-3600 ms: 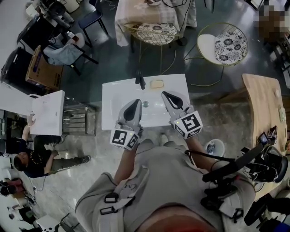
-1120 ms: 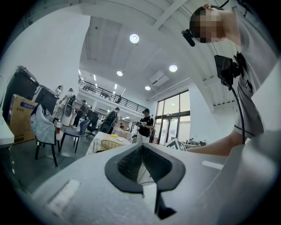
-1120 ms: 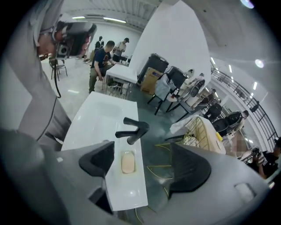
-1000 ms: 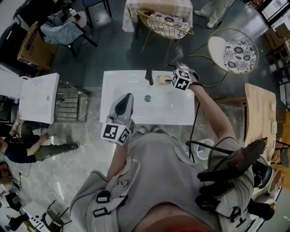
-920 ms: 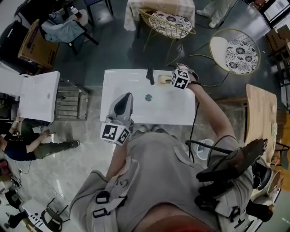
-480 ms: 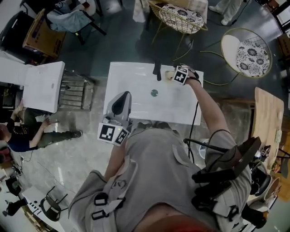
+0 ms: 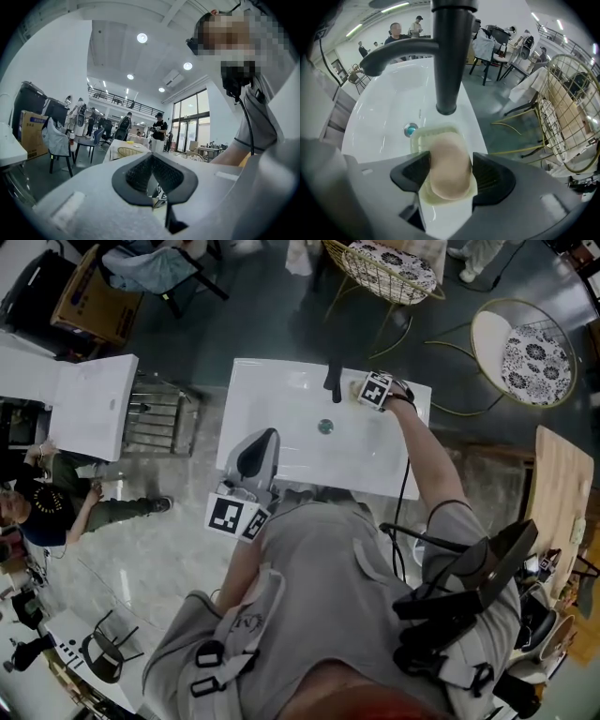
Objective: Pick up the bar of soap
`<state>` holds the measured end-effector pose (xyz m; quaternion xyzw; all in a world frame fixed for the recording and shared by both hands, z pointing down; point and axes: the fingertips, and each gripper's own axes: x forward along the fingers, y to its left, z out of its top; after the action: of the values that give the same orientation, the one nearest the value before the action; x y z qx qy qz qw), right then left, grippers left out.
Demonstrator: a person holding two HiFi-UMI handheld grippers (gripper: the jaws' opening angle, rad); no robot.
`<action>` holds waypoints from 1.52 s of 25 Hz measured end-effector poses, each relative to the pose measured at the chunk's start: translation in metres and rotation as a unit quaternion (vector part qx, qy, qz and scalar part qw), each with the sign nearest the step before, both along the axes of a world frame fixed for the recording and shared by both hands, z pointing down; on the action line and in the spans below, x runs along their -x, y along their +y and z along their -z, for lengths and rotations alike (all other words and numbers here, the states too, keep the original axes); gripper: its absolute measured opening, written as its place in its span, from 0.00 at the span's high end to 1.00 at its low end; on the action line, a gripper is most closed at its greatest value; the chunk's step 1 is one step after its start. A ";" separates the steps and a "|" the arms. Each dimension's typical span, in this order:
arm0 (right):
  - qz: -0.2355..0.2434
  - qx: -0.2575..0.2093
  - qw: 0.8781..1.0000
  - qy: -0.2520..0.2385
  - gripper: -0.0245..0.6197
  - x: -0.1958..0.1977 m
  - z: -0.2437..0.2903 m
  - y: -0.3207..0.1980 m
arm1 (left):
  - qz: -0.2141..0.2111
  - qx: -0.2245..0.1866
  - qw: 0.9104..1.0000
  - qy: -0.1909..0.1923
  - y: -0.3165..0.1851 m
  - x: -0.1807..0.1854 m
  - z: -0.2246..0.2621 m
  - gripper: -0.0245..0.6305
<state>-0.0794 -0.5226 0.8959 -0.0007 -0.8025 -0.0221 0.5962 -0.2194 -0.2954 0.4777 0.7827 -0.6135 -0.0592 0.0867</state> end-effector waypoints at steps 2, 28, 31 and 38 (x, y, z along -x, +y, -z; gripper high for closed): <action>-0.001 -0.001 1.000 -0.004 0.53 0.003 -0.001 -0.004 | 0.003 0.004 1.000 0.000 0.000 0.001 -0.003 0.97; -0.151 -0.029 0.977 -0.147 0.55 0.000 0.083 -0.027 | -0.016 -0.013 1.000 0.014 -0.003 -0.004 0.004 0.97; -0.209 -0.007 0.950 -0.233 0.55 0.000 0.120 -0.021 | -0.029 -0.018 0.999 0.017 -0.007 -0.011 0.008 0.97; -0.339 0.092 0.791 -0.501 0.56 -0.020 0.250 0.017 | -0.068 -0.039 0.997 0.020 -0.018 -0.033 0.023 0.97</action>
<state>-0.0594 -0.5053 0.6458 0.2279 -0.9358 0.2579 0.0766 -0.1867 -0.3133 0.4549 0.8243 -0.5539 -0.0927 0.0717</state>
